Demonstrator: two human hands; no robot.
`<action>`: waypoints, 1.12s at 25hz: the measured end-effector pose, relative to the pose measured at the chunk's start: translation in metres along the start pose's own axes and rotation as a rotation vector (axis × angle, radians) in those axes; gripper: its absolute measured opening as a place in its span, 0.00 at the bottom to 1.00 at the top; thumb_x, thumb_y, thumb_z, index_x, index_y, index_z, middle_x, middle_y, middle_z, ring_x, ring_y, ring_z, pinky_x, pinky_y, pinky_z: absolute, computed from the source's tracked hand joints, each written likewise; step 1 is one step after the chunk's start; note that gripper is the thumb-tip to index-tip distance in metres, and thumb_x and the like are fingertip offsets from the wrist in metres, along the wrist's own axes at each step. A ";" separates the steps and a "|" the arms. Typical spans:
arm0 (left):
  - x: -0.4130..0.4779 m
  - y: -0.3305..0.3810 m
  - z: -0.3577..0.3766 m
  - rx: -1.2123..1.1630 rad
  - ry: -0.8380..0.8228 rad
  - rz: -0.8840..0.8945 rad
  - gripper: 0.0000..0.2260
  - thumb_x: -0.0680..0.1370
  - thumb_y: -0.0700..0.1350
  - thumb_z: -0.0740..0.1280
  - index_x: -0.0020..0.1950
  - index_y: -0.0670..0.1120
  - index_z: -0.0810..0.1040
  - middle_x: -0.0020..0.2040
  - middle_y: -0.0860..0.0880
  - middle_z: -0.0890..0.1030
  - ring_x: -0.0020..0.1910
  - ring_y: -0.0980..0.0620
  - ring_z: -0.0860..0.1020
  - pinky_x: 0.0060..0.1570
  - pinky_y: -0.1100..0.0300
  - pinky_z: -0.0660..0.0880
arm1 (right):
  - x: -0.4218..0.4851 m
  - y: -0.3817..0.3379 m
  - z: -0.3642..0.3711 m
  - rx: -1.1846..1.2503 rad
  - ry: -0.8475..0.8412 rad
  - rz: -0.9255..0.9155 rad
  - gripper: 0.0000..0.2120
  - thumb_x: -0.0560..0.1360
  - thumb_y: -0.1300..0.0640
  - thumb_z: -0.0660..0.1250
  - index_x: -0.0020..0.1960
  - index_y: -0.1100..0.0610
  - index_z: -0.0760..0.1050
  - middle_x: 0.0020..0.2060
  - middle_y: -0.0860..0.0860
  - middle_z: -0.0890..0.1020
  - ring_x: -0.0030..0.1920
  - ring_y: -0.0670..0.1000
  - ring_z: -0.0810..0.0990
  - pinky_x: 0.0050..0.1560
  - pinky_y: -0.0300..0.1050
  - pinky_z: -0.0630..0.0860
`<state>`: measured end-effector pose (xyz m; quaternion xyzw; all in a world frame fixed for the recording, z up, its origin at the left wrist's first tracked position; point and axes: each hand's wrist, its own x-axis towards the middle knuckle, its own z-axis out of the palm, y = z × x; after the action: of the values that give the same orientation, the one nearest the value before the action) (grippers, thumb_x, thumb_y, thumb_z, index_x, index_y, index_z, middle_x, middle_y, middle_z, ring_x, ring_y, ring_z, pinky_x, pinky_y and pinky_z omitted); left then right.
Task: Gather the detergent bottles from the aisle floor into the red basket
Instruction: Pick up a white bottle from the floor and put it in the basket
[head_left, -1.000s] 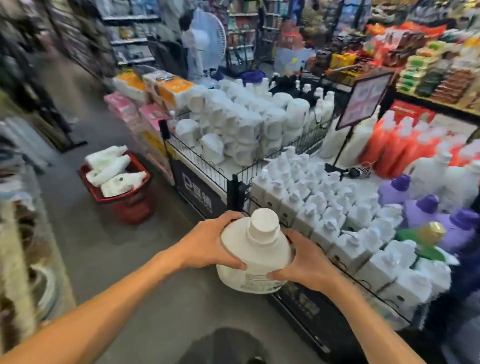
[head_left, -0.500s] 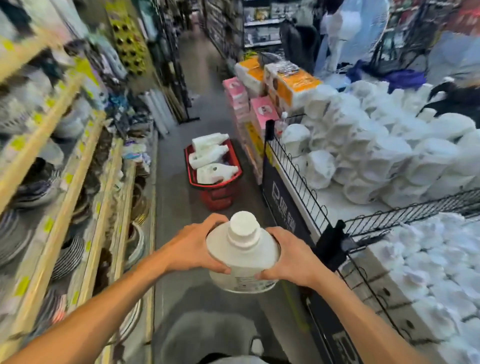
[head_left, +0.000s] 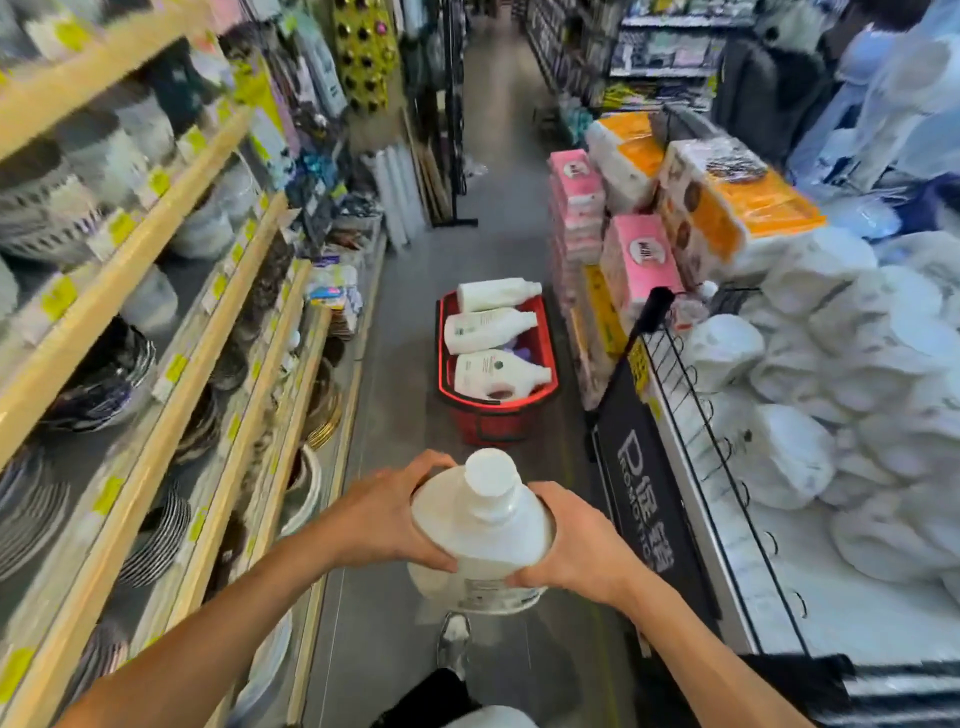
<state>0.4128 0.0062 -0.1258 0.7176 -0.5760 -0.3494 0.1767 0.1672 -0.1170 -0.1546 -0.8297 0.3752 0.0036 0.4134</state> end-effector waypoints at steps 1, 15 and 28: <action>0.016 -0.008 -0.011 -0.002 -0.002 -0.002 0.44 0.56 0.65 0.82 0.67 0.68 0.63 0.60 0.65 0.78 0.60 0.56 0.77 0.60 0.50 0.75 | 0.019 -0.003 -0.004 0.006 0.007 0.007 0.44 0.55 0.38 0.81 0.68 0.37 0.68 0.59 0.35 0.76 0.59 0.43 0.76 0.63 0.51 0.77; 0.305 -0.062 -0.139 0.045 -0.172 0.060 0.41 0.59 0.64 0.81 0.64 0.78 0.59 0.57 0.72 0.74 0.60 0.61 0.74 0.62 0.51 0.72 | 0.288 0.033 -0.083 0.156 0.067 0.152 0.46 0.55 0.36 0.80 0.69 0.36 0.65 0.60 0.33 0.75 0.61 0.41 0.76 0.64 0.48 0.76; 0.569 -0.172 -0.119 -0.139 -0.458 -0.020 0.43 0.58 0.60 0.86 0.69 0.69 0.70 0.66 0.67 0.75 0.67 0.65 0.73 0.69 0.54 0.70 | 0.497 0.130 -0.072 0.412 0.089 0.422 0.32 0.58 0.39 0.81 0.59 0.31 0.72 0.51 0.31 0.81 0.53 0.36 0.81 0.52 0.41 0.80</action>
<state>0.6697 -0.5048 -0.3256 0.6117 -0.5683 -0.5434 0.0870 0.4208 -0.5240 -0.3532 -0.6313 0.5500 -0.0232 0.5463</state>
